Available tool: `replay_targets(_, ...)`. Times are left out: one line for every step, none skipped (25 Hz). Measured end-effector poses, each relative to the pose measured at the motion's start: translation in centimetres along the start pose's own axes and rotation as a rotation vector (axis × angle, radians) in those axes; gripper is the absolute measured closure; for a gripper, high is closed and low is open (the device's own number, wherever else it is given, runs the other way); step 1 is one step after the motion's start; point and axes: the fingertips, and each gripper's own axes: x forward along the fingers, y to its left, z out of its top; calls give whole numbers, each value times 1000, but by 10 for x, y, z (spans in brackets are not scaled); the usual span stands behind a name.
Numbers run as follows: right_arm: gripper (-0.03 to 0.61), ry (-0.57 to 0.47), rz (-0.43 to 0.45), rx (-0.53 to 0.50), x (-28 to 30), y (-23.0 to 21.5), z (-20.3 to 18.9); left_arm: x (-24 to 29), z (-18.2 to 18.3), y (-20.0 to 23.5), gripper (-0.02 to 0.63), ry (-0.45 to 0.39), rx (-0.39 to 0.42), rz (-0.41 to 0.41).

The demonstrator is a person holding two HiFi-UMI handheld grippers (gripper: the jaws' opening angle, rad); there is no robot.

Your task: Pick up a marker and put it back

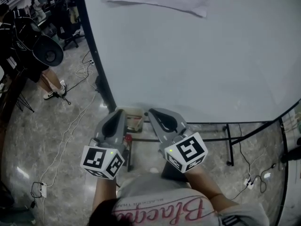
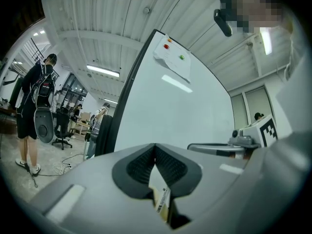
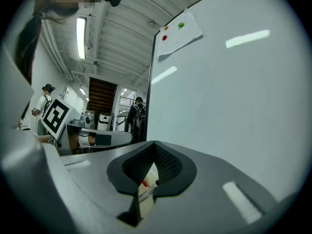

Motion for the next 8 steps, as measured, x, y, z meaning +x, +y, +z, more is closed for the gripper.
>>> replay_targets(577, 2, -2, -2, 0, 0, 0, 0, 1, 0, 615, -2, 1, -1)
replay_targets(577, 4, -4, -3, 0, 0, 0, 1, 2, -1, 615, -4, 1, -3)
replay_targets(577, 7, -6, -3, 0, 0, 0, 0, 2, -1, 615, -5, 2, -3)
replay_targets(577, 9, -8, -3, 0, 0, 0, 0, 3, -1, 615, -6, 3, -3)
replay_targets(577, 11, -9, -2, 0, 0, 0, -1, 3, -1, 614, -7, 4, -4)
replay_targets(577, 12, -10, -2, 0, 0, 0, -1, 4, -1, 615, -8, 4, -4)
replay_targets(577, 13, -12, -2, 0, 1, 0, -1, 4, -1, 614, -9, 5, -5)
replay_targets(577, 15, -13, -2, 0, 1, 0, -2, 5, -2, 615, -10, 6, -5)
